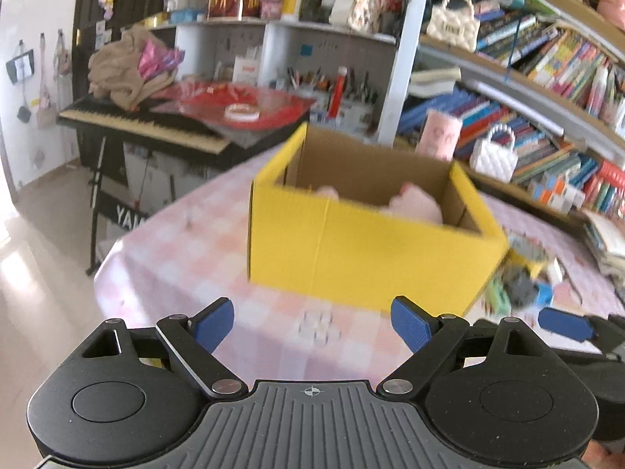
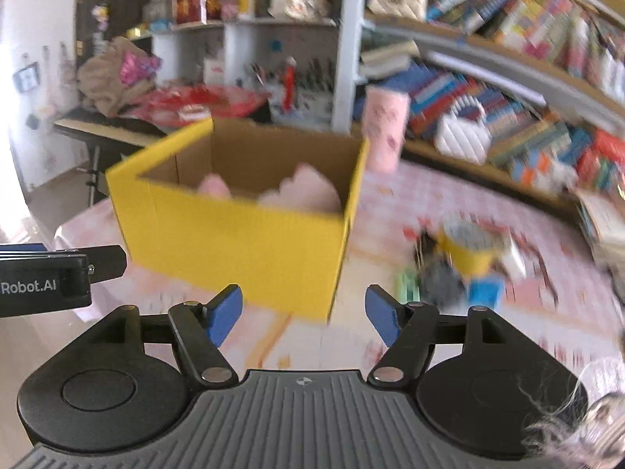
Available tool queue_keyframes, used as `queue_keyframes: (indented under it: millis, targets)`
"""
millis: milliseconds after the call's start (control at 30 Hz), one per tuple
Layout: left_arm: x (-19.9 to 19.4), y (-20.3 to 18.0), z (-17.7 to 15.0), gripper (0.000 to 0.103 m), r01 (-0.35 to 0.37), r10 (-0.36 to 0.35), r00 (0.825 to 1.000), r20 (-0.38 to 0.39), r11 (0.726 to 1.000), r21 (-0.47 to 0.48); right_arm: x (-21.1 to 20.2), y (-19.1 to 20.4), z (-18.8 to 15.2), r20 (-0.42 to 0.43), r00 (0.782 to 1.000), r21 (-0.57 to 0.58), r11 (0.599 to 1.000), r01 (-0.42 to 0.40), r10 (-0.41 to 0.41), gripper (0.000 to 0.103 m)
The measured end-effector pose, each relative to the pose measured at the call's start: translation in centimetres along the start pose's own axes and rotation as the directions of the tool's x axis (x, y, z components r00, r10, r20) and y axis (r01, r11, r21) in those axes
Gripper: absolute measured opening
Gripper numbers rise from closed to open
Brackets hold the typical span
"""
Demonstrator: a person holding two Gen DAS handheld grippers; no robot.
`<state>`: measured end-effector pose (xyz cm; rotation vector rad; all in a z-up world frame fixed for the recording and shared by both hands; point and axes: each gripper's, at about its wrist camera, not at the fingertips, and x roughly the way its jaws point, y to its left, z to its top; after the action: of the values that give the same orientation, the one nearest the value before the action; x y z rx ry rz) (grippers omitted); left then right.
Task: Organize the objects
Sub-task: 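Withdraw both grippers from the box toward the small toys on the table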
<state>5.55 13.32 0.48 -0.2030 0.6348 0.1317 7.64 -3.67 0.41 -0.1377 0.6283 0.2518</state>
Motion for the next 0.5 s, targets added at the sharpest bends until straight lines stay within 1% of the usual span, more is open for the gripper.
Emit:
queue_keyframes:
  millis: [100,167,300,500]
  targets:
    - [-0.3,-0.1,-1.4,0.090,0.009,-0.008,0.999,-0.047,1.000,0.019,-0.5,0.3,-1.4,-0.036,0.999,0.003,1.000,0.003,-0.003,0.068]
    - [-0.4,-0.3,-2.0,0.090,0.020,-0.017,0.997,-0.078,0.999,0.038,-0.9,0.2,-2.0,-0.051,0.999,0.026,1.000,0.017,-0.016,0.069]
    - [-1.1,-0.4,-2.7,0.090,0.029,-0.024,0.996,-0.081,0.998,0.062,-1.7,0.2,-3.2,-0.077,0.996,0.056,0.998,0.041,-0.036,0.069]
    - [-2.0,-0.5,-3.7,0.090,0.045,-0.037,0.995,-0.096,0.996,0.079,-3.2,0.3,-4.3,-0.068,0.995,0.066,0.995,0.078,-0.073,0.072]
